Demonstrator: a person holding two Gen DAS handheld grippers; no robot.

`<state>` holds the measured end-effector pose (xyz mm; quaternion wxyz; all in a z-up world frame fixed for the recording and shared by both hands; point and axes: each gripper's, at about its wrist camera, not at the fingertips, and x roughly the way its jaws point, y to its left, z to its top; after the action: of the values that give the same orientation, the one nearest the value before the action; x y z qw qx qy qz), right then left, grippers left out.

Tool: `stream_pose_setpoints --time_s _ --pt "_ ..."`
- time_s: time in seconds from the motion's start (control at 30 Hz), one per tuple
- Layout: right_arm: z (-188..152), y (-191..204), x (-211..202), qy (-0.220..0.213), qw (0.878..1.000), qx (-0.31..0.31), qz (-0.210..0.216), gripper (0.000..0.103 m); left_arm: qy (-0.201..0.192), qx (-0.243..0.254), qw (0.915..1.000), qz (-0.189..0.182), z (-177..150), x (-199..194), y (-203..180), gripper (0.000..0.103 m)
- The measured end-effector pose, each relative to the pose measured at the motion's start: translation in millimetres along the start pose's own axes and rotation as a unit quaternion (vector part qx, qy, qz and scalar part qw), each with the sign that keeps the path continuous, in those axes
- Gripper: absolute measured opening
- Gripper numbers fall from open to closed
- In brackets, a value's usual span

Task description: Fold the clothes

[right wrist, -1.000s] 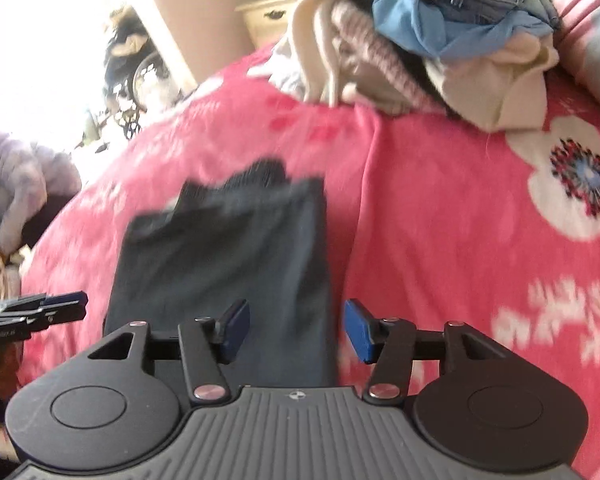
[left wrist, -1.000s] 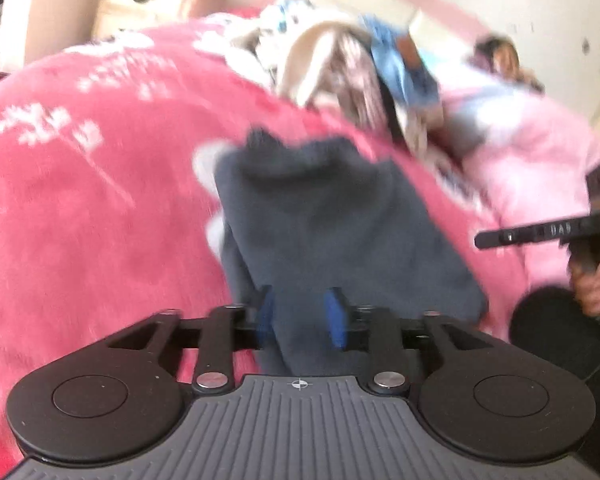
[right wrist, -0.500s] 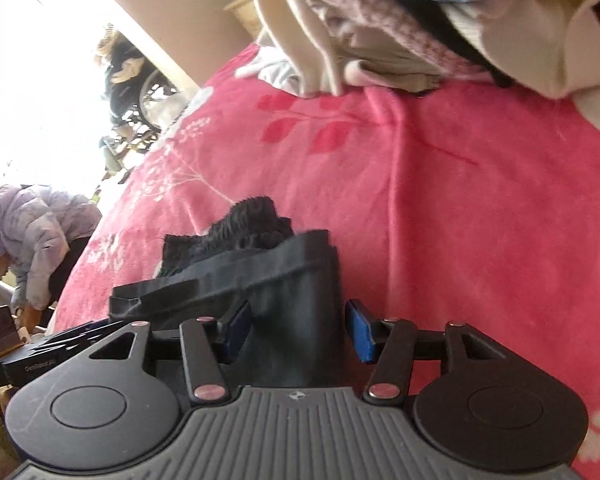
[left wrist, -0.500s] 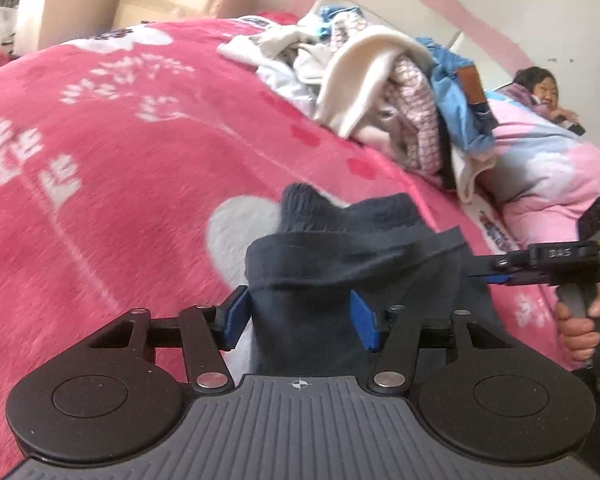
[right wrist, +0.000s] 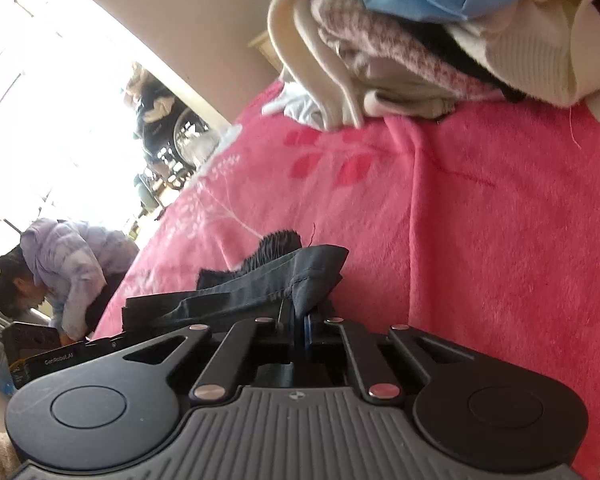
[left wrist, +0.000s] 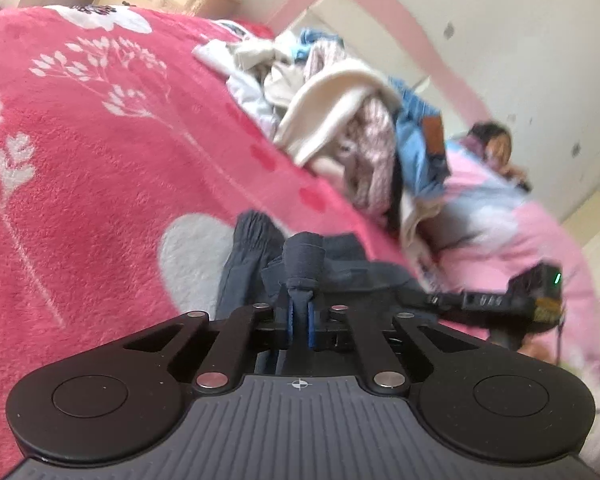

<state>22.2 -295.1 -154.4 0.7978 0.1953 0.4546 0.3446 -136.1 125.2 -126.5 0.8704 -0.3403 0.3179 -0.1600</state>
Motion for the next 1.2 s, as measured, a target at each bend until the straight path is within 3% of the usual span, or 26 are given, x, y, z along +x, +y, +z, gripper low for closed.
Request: stream_pose_setpoints --time_s 0.27,0.53,0.57,0.6,0.63,0.67,0.73,0.83,0.93,1.0,1.03,1.13,1.2 --pt "15.5 3.8 9.7 -0.024 1.0 -0.01 0.014 0.005 -0.013 -0.063 0.9977 -0.023 12.9 7.7 18.4 0.003" --pt "20.4 -9.1 40.0 -0.017 1.0 -0.002 0.003 0.007 -0.016 -0.087 0.9961 -0.001 17.0 22.6 41.4 0.004" --pt "19.5 -13.5 44.2 -0.011 1.0 0.007 -0.001 0.015 -0.009 -0.088 0.9961 0.009 16.1 26.4 44.8 0.006" --pt "18.8 -18.6 46.1 -0.007 1.0 0.022 -0.005 0.022 -0.004 -0.09 0.9958 0.019 15.2 29.3 47.6 0.014" --pt "18.1 -23.6 47.5 -0.005 0.999 0.037 -0.009 0.038 -0.001 -0.093 0.9952 0.03 14.5 30.9 49.5 0.02" --pt "17.8 -28.0 44.6 -0.009 0.998 0.053 -0.011 0.044 0.0 -0.097 0.9946 0.037 14.3 30.8 50.5 0.029" --pt "17.4 -36.5 31.6 -0.025 0.996 0.084 -0.007 0.049 -0.003 -0.102 0.994 0.04 15.3 25.5 50.2 0.033" --pt "15.8 -46.7 2.5 -0.061 0.989 0.132 -0.011 0.055 -0.016 -0.111 0.9921 0.057 17.8 10.2 49.2 0.047" --pt "12.6 -37.9 -27.3 -0.084 0.988 0.127 -0.022 0.053 -0.054 -0.102 0.9896 0.086 16.6 -18.1 38.8 0.049" --pt "6.3 -21.1 -38.3 -0.074 0.992 0.1 -0.027 0.047 -0.057 -0.059 0.9921 0.095 11.1 -32.4 18.7 0.049" --pt "1.1 -10.9 -40.2 -0.066 0.994 0.086 -0.035 0.038 -0.055 -0.036 0.9931 0.098 7.7 -38.8 7.7 0.049" --pt "-17.9 17.8 -37.5 -0.034 0.997 0.041 -0.056 0.023 -0.022 0.037 0.9944 0.096 -12.9 -48.7 -28.5 0.048" --pt "-28.5 25.0 -32.6 -0.02 0.998 0.032 -0.052 0.02 0.003 0.083 0.9923 0.092 -29.5 -53.3 -52.5 0.048"
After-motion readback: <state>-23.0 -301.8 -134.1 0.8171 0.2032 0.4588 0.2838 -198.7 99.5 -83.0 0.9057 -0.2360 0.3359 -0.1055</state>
